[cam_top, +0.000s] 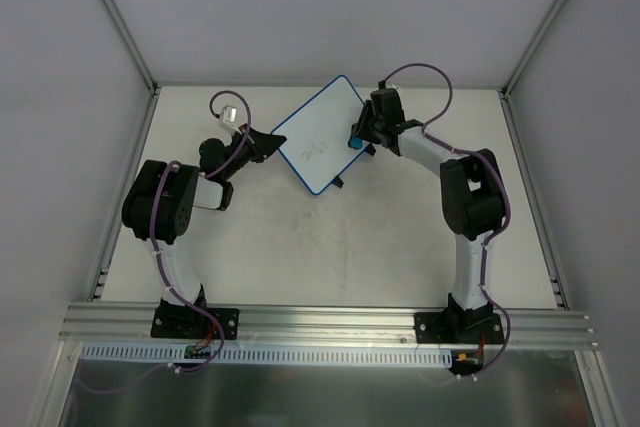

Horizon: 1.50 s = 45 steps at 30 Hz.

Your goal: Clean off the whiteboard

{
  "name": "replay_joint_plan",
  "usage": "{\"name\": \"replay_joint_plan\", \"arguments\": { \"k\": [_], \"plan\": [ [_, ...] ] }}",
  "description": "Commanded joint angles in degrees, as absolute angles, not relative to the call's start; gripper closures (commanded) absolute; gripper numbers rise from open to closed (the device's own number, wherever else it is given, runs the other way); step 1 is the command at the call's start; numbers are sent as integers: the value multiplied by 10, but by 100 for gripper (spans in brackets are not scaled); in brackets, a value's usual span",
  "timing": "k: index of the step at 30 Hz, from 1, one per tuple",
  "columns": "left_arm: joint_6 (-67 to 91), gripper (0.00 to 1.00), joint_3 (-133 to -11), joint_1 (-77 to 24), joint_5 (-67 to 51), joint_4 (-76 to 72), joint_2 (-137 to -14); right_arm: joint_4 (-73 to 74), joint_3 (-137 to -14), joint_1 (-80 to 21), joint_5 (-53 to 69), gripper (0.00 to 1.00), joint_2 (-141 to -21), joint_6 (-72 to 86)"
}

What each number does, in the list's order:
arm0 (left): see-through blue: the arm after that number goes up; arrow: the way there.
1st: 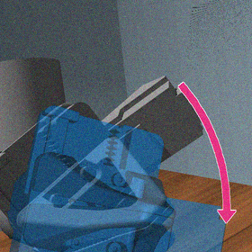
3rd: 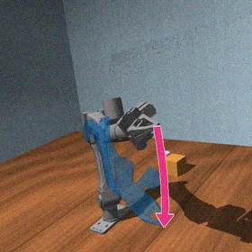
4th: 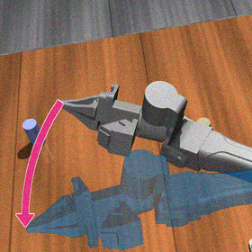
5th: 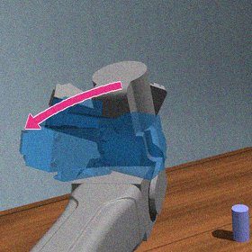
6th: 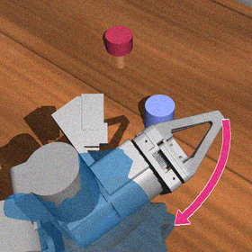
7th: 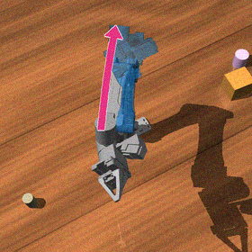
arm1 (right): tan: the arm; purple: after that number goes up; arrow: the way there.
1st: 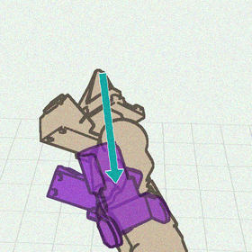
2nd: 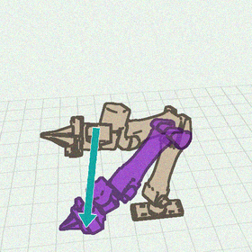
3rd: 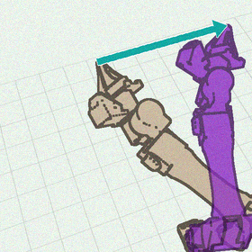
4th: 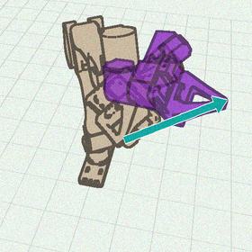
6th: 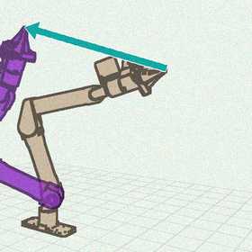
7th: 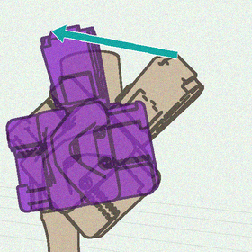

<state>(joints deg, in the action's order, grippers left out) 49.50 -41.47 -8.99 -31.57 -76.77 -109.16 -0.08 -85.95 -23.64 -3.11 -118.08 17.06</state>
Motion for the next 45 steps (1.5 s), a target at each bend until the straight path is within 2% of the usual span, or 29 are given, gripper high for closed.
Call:
{"name": "replay_joint_plan", "arguments": {
  "k": [1, 8, 32, 39, 45],
  "plan": [
    [455, 100, -411, -105, -386, -923, -1097, 34, -883, -266, -27, 100, -1193, 130],
    [456, 100, -412, -105, -388, -923, -1095, 15, -911, -319, -6, 100, -1184, 48],
    [456, 100, -413, -105, -393, -923, -1093, -35, -919, -408, 195, 100, -1185, -127],
    [457, 100, -413, -105, -392, -923, -1092, -25, -913, -417, 149, 100, -1173, -142],
    [456, 100, -412, -105, -392, -922, -1090, 14, -904, -414, 10, 100, -1159, -117]
  ]
}}
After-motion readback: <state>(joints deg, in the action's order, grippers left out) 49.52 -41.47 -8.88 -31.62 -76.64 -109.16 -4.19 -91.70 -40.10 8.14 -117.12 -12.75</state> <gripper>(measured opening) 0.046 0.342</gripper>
